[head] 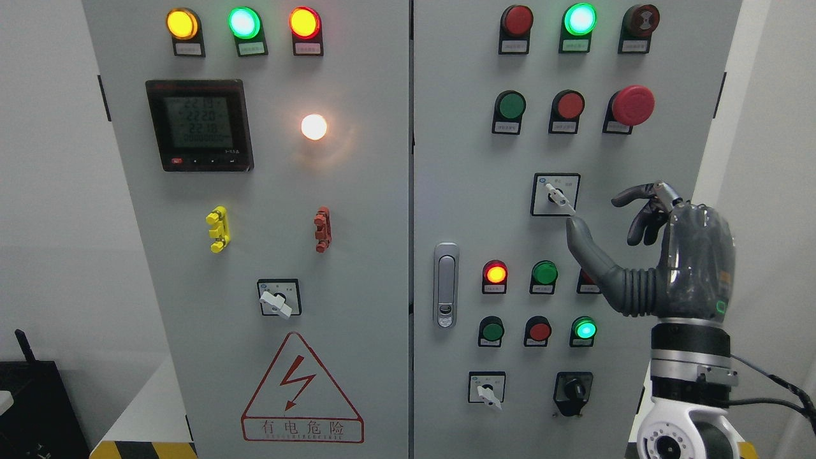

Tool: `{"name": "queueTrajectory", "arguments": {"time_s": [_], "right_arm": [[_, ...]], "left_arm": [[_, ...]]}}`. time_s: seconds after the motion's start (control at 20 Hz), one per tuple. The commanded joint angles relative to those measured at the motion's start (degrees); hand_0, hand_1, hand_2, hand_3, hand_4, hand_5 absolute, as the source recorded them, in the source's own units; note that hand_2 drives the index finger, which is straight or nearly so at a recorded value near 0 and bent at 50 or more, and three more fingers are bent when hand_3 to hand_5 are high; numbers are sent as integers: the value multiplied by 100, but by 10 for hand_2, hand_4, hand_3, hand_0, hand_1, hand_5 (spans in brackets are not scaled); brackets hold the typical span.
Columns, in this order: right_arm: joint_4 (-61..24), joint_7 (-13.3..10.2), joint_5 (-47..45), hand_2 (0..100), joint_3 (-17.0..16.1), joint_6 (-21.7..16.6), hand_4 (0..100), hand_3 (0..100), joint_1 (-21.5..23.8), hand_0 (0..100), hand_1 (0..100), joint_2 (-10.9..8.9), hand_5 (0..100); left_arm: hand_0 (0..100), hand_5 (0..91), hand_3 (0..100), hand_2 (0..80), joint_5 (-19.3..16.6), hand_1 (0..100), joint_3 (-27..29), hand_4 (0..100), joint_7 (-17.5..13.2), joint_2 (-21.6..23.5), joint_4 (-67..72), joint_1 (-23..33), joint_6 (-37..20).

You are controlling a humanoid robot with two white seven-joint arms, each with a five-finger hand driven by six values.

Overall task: Rotate and turn off gray switch
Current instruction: 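Close the right hand's fingers around the rotary switch knob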

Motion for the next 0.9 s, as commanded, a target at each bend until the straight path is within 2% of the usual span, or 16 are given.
{"name": "queueTrajectory", "arguments": {"time_s": [0.0, 0.25, 0.45, 0.85], "right_arm": [[266, -9, -4, 542, 38, 19, 949, 918, -90, 25, 430, 226, 1000], [363, -9, -4, 545, 38, 239, 948, 917, -151, 29, 435, 226, 1000], [372, 0, -4, 553, 46, 239, 947, 915, -177, 116, 427, 226, 1000], [530, -9, -4, 564, 55, 247, 946, 915, -292, 113, 421, 226, 1000]], "left_arm": [[120, 0, 0, 0, 114, 389, 53, 0, -5, 0, -149, -53, -1], [120, 0, 0, 0, 114, 389, 44, 0, -5, 0, -149, -53, 7], [120, 0, 0, 0, 114, 389, 44, 0, -5, 0, -149, -53, -1], [120, 0, 0, 0, 106, 389, 44, 0, -5, 0, -149, -53, -1]]}}
